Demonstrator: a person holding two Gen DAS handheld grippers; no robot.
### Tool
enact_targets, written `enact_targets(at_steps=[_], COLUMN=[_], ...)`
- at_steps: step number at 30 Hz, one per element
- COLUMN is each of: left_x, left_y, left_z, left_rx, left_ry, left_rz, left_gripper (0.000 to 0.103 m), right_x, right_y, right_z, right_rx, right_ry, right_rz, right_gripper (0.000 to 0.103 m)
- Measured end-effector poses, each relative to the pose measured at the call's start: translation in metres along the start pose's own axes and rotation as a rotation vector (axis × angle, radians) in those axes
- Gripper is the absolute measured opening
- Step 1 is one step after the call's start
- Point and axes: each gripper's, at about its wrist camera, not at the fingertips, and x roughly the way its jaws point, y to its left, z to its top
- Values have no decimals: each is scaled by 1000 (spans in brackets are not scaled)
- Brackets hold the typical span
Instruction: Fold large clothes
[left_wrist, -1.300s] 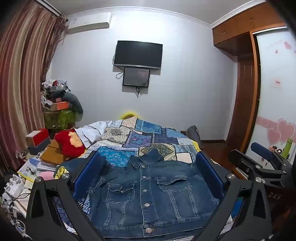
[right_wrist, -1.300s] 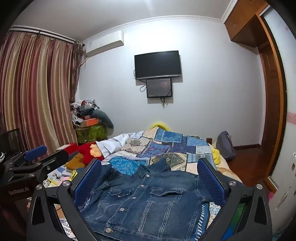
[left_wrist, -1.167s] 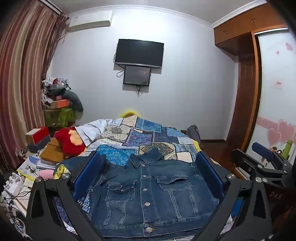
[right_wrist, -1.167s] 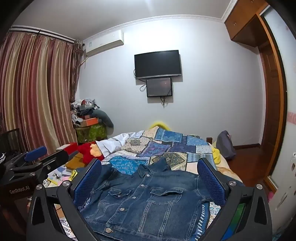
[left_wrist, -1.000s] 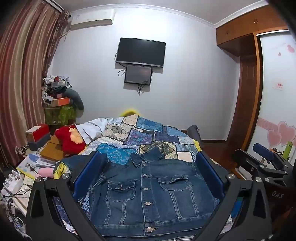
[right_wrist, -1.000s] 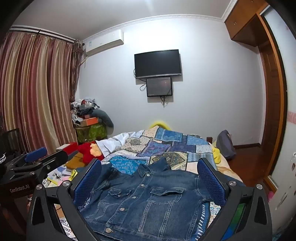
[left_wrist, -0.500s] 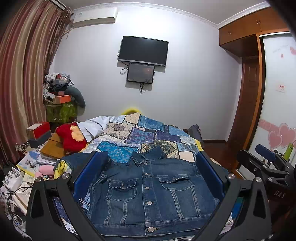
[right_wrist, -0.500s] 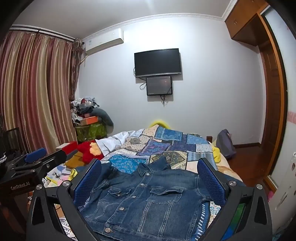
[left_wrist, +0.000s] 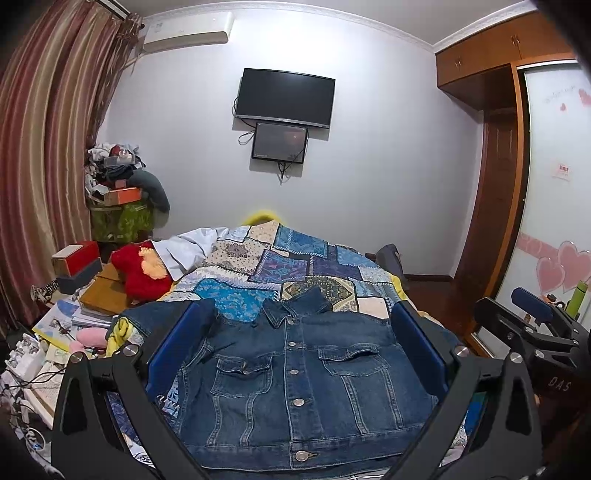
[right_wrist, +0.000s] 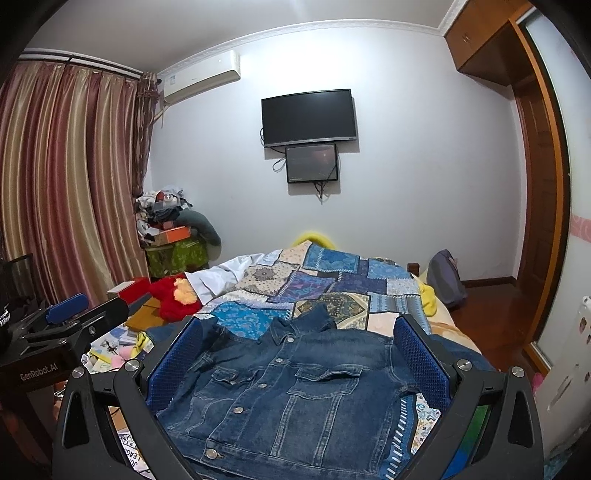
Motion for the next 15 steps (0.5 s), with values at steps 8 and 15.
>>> enact_targets(at_steps=[8,15], left_x=[3,6], left_y=[3,4], left_z=[-2,-2], left_rx=[-4,-5], left_ry=[7,15], left_rz=[1,3], left_gripper=[103,103], right_x=[0,0], right_y=[-1,-2], right_z=[0,0], right_rx=[2,2], right_ry=[1,2], right_rz=[1,0], right_gripper=[103,103])
